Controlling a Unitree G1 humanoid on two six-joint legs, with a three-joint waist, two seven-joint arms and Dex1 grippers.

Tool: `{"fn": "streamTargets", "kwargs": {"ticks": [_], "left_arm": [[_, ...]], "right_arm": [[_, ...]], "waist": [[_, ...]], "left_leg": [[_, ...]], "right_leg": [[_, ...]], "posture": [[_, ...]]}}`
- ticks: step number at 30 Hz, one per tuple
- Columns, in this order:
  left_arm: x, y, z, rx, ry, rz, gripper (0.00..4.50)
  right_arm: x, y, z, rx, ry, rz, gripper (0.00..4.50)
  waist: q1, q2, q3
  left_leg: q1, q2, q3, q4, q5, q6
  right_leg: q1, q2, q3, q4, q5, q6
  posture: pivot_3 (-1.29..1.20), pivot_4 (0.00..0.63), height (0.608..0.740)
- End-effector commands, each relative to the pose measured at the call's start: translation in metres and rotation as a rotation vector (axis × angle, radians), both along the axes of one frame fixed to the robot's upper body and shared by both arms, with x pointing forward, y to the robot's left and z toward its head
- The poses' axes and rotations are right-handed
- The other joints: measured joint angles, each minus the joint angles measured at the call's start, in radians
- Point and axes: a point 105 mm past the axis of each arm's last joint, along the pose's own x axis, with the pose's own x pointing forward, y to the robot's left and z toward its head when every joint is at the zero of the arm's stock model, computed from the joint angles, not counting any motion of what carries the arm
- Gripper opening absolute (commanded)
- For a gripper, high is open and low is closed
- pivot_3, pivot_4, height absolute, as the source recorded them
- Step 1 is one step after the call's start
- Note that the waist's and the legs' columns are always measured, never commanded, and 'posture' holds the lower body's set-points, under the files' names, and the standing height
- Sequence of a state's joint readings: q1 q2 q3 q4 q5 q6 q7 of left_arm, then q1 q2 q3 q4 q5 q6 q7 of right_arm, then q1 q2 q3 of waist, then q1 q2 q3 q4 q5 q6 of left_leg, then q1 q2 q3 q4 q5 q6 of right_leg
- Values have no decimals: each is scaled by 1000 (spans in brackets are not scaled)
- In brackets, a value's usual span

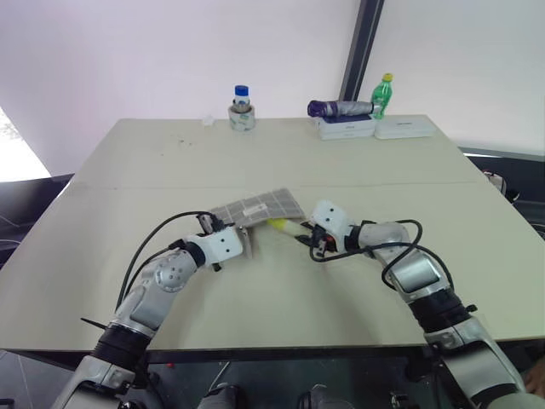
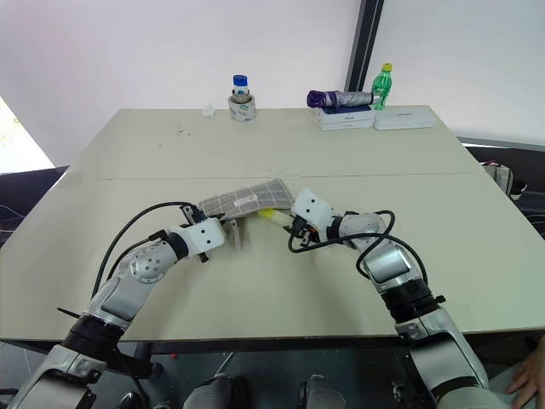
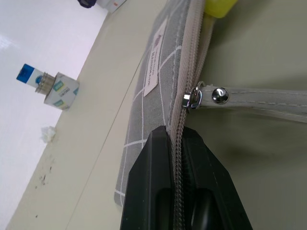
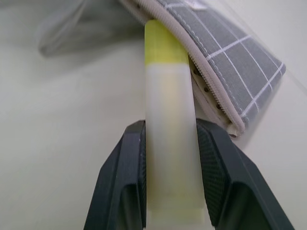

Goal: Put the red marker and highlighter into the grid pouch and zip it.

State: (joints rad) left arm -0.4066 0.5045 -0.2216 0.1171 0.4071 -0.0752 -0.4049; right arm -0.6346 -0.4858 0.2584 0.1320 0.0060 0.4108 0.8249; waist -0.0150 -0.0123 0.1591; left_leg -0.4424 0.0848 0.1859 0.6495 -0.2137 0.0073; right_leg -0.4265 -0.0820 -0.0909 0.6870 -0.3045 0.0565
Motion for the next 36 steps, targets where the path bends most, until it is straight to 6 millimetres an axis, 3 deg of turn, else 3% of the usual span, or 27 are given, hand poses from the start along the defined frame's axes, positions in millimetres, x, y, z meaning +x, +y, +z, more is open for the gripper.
{"fn": "streamTargets", "kwargs": {"ticks": [1, 4, 10, 12, 14, 19, 22, 30, 36], "left_arm": [[1, -3, 17, 20, -76, -25, 0], [-2, -10, 18, 3, -75, -58, 0], [-5, -20, 21, 35, -95, -113, 0], [-4, -19, 18, 49, -89, -103, 0], [-6, -21, 17, 38, -88, -117, 0], [-6, -23, 21, -3, -87, -117, 0], [-5, -22, 23, -3, -90, -117, 0], [-10, -32, 31, -20, -115, -201, 0], [-25, -45, 25, 5, -88, -338, 0]], "right_arm": [[-1, 8, 30, 100, -37, 6, 911], [1, 5, 22, -2, -68, 3, 911], [-4, 14, 18, 38, -22, 8, 911], [-14, 30, 29, 136, 6, 68, 911], [-11, 35, 37, 170, -13, 49, 911], [3, 11, 17, -103, -143, 17, 911], [4, 7, 14, -141, -161, 31, 911], [0, 29, 24, -237, -299, 160, 911], [-5, 43, 24, -269, -362, 235, 911]], "waist": [[-1, 0, 0], [0, 0, 0], [0, 0, 0], [0, 0, 0], [0, 0, 0], [4, 0, 0], [0, 0, 0], [-3, 0, 0], [1, 0, 0]], "left_leg": [[0, 0, 0, 0, 0, 0], [0, 0, 0, 0, 0, 0], [0, 0, 0, 0, 0, 0], [0, 0, 0, 0, 0, 0], [0, 0, 0, 0, 0, 0], [0, 0, 0, 0, 0, 1], [0, -1, 0, 1, -1, 1], [0, 0, 1, 0, 0, 0], [0, 0, 1, 1, 0, 0]], "right_leg": [[0, 0, 0, 0, 0, 0], [0, 0, 0, 0, 0, 0], [0, 0, 0, 0, 0, 0], [0, 0, 0, 0, 0, 0], [0, 0, 0, 0, 0, 0], [0, -1, 0, 0, 0, 0], [0, -1, 0, 0, 0, 0], [-1, 1, 0, 0, 0, 0], [0, 0, 0, 0, 0, 0]], "posture": [[0, 150, 738], [0, 150, 738], [0, 150, 738], [0, 150, 738], [0, 150, 738], [0, 150, 738], [0, 150, 738], [0, 150, 738], [0, 150, 738]]}}
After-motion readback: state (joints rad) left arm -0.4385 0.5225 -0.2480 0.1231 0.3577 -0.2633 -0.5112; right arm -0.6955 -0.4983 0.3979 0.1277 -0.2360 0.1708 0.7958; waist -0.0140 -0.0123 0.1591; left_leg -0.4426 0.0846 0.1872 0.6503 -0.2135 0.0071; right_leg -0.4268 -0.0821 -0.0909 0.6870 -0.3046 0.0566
